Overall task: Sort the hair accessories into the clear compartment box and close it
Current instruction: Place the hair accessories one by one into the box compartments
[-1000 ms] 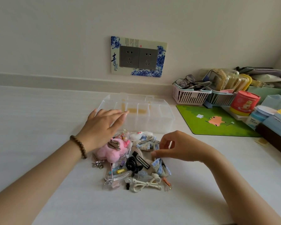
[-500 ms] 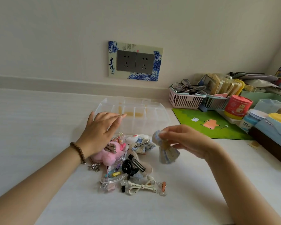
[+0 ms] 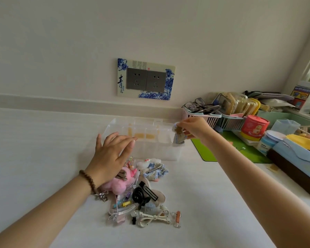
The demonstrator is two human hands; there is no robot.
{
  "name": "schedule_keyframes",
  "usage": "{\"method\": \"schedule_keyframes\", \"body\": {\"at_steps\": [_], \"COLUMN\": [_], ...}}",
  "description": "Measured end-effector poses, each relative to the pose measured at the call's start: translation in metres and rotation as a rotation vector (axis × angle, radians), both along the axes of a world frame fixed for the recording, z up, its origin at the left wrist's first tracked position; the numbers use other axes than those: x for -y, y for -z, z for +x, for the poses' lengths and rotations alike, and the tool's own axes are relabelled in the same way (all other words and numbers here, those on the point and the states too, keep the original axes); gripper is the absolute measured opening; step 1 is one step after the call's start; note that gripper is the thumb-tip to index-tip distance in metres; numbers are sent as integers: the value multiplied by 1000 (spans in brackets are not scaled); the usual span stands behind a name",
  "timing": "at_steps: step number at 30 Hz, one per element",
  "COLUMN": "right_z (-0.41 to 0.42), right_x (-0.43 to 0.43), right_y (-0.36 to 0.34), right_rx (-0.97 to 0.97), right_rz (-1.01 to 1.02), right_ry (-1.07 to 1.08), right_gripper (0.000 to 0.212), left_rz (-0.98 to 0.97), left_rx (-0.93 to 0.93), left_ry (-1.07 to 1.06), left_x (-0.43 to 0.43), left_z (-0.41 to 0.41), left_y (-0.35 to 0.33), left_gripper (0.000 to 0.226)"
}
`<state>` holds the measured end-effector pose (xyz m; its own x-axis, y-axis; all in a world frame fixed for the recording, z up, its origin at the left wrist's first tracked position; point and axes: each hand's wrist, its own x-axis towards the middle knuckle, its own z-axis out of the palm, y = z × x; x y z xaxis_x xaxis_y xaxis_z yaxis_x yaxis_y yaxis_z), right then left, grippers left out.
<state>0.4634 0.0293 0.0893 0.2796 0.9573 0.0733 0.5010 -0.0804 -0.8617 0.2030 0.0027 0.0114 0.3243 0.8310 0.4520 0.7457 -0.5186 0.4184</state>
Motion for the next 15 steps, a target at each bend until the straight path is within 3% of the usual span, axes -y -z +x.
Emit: {"method": "schedule_keyframes", "body": {"at_steps": [6, 9, 15], "right_z": [-6, -3, 0], "right_x": [-12, -8, 27], "right_y": [13, 16, 20], "right_rx": [444, 503, 533], "right_rz": [63, 117, 216], "right_ry": [-34, -109, -270], "right_gripper": [11, 17, 51], "left_rz": [7, 7, 0], "left_rx": [-15, -22, -29], "left_ry": [0, 0, 2], "left_x": [-1, -1, 0], "left_z": [-1, -2, -2], "left_y": [1, 1, 1], "left_gripper": [75, 76, 76]}}
